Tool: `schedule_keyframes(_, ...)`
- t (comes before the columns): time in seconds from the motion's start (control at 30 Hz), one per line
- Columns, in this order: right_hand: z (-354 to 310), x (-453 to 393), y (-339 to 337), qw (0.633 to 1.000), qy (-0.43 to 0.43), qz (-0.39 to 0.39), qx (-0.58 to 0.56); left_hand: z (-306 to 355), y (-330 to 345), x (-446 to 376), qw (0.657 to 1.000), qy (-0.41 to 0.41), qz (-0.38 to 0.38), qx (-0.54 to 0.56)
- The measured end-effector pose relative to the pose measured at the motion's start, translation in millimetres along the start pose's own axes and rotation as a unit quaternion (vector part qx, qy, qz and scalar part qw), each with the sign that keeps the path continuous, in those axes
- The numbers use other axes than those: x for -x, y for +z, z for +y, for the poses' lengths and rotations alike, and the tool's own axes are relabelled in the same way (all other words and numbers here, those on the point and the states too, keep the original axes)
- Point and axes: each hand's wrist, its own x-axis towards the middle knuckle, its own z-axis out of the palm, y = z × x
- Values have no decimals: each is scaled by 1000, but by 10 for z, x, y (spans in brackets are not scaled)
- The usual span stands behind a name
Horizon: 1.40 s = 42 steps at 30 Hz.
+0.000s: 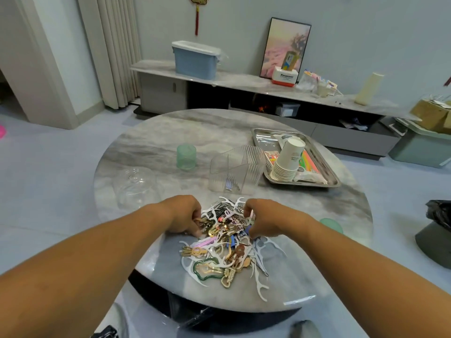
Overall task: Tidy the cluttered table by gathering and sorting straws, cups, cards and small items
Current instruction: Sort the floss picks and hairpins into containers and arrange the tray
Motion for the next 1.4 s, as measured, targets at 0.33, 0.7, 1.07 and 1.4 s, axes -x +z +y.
schedule_keyframes(0.33,412,-29,-307,912,64,-67,-400,103,-479,-162,909,11,203,365)
schedule_keyframes(0.7,461,-142,-546,954,51,62,-289,335,-540,-419,791,-72,243,558)
schedule_keyframes(1.07,-243,-579,-856,866,-40,277,-414,285,-519,-633,724,-127,269,622)
schedule_keyframes(1.4,-593,-826,-594,830,16,301,-468,143,-590,-653,690,-121,286,653)
